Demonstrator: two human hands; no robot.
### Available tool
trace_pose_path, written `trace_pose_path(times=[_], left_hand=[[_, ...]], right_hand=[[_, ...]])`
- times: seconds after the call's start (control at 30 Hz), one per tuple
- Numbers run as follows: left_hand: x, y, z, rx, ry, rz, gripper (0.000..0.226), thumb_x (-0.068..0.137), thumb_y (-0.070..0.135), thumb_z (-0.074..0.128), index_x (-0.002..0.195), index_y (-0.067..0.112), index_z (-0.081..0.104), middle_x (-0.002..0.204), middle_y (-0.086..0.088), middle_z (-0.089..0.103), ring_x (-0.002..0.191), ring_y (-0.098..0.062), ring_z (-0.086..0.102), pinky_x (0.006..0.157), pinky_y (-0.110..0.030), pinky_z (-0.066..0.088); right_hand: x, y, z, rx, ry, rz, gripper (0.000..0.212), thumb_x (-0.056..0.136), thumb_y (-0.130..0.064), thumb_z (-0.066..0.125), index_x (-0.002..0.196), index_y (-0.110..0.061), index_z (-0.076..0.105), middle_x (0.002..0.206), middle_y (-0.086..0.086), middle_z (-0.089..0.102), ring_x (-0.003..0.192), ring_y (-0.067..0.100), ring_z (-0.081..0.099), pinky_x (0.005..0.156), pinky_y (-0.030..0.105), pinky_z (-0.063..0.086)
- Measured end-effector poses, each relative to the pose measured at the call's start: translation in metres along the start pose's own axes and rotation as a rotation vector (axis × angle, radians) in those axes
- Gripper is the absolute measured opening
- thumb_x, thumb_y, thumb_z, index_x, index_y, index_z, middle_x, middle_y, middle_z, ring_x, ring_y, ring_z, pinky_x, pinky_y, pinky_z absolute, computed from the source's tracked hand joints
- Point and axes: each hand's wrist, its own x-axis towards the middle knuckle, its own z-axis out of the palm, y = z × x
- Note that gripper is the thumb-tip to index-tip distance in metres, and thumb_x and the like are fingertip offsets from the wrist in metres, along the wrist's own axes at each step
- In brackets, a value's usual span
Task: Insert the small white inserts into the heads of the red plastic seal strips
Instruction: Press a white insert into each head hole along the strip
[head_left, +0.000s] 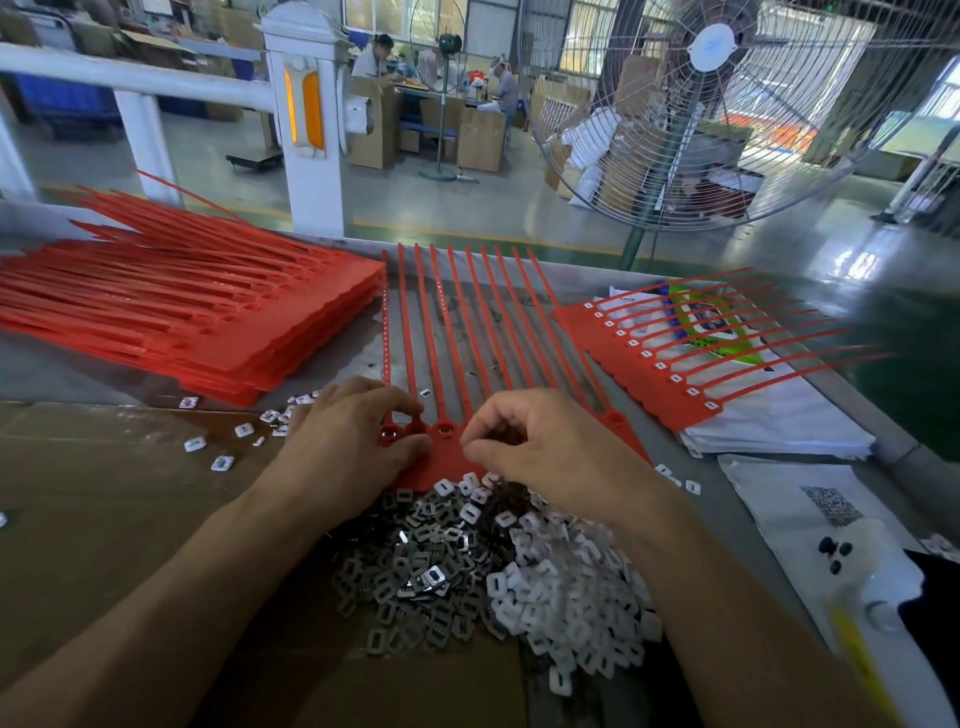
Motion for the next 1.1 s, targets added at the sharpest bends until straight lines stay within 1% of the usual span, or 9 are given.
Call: trace_pose_path(times=[0.1, 0.17, 0.2, 0.3, 0.43, 0.63, 0.77, 0.9, 1.1], left_hand=[[0.000, -0.001, 0.000, -0.007, -0.002, 0.002, 0.037, 0.088, 0.058, 0.063, 0.123, 0.045, 0.060, 0.138, 0.013, 0.050, 0.132, -0.014, 0.041, 0.116, -0.048, 0.024], [0.001, -0.001, 0.000, -0.012, -0.003, 0.003, 0.037, 0.088, 0.059, 0.063, 0.122, 0.046, 0.060, 0.137, 0.014, 0.049, 0.133, -0.014, 0.041, 0.116, -0.049, 0.024], [0.001, -0.001, 0.000, -0.015, -0.003, 0.002, 0.037, 0.087, 0.058, 0.064, 0.122, 0.046, 0.060, 0.137, 0.014, 0.050, 0.132, -0.013, 0.042, 0.116, -0.049, 0.025], [0.002, -0.001, 0.001, -0.015, -0.001, 0.005, 0.037, 0.087, 0.058, 0.065, 0.122, 0.045, 0.061, 0.137, 0.014, 0.050, 0.131, -0.013, 0.043, 0.116, -0.049, 0.026], [0.001, -0.001, 0.000, -0.013, -0.003, 0.006, 0.038, 0.087, 0.057, 0.065, 0.123, 0.044, 0.061, 0.137, 0.013, 0.051, 0.130, -0.013, 0.044, 0.116, -0.049, 0.028], [0.000, -0.001, 0.000, -0.012, -0.008, 0.007, 0.037, 0.088, 0.057, 0.064, 0.123, 0.045, 0.060, 0.136, 0.014, 0.050, 0.130, -0.013, 0.043, 0.116, -0.047, 0.027], [0.000, -0.001, 0.000, -0.011, -0.009, 0.001, 0.038, 0.088, 0.057, 0.064, 0.124, 0.044, 0.060, 0.138, 0.014, 0.049, 0.131, -0.013, 0.042, 0.116, -0.047, 0.025], [0.000, -0.001, 0.000, -0.005, -0.013, 0.001, 0.039, 0.088, 0.057, 0.064, 0.125, 0.045, 0.060, 0.138, 0.014, 0.049, 0.131, -0.013, 0.042, 0.116, -0.047, 0.025], [0.000, 0.000, 0.000, -0.007, -0.011, -0.001, 0.039, 0.088, 0.058, 0.064, 0.124, 0.045, 0.060, 0.138, 0.014, 0.049, 0.131, -0.013, 0.043, 0.116, -0.049, 0.027]], right_hand=[[0.002, 0.007, -0.011, -0.013, 0.174, 0.070, 0.007, 0.092, -0.035, 0.075, 0.086, -0.033, 0.073, 0.081, -0.020, 0.073, 0.070, -0.004, 0.066, 0.062, 0.013, 0.048], [0.003, 0.015, -0.021, -0.012, 0.299, 0.160, 0.008, 0.092, -0.039, 0.074, 0.085, -0.034, 0.074, 0.079, -0.021, 0.073, 0.069, -0.003, 0.067, 0.065, 0.023, 0.051], [0.003, 0.019, -0.026, -0.019, 0.349, 0.197, 0.009, 0.092, -0.038, 0.073, 0.085, -0.033, 0.074, 0.079, -0.019, 0.073, 0.069, -0.002, 0.067, 0.067, 0.026, 0.052], [0.003, 0.032, -0.036, -0.077, 0.415, 0.247, 0.012, 0.094, -0.028, 0.072, 0.083, -0.029, 0.073, 0.080, -0.014, 0.072, 0.076, 0.001, 0.065, 0.067, 0.026, 0.045], [0.004, 0.042, -0.037, -0.140, 0.365, 0.281, 0.014, 0.098, -0.023, 0.068, 0.085, -0.029, 0.071, 0.088, -0.013, 0.070, 0.084, 0.002, 0.062, 0.069, 0.025, 0.045], [0.009, 0.046, -0.030, -0.254, 0.269, 0.265, 0.017, 0.101, -0.026, 0.061, 0.086, -0.032, 0.067, 0.089, -0.016, 0.067, 0.084, 0.001, 0.061, 0.072, 0.030, 0.048], [0.011, 0.046, -0.030, -0.305, 0.250, 0.261, 0.019, 0.101, -0.023, 0.060, 0.086, -0.033, 0.067, 0.088, -0.014, 0.068, 0.083, 0.003, 0.061, 0.070, 0.027, 0.050], [0.012, 0.046, -0.029, -0.312, 0.261, 0.262, 0.019, 0.101, -0.023, 0.061, 0.086, -0.032, 0.067, 0.087, -0.014, 0.068, 0.081, 0.003, 0.062, 0.074, 0.031, 0.055], [0.011, 0.049, -0.029, -0.262, 0.278, 0.297, 0.019, 0.102, -0.027, 0.059, 0.085, -0.034, 0.066, 0.089, -0.015, 0.068, 0.083, 0.004, 0.062, 0.074, 0.033, 0.053]])
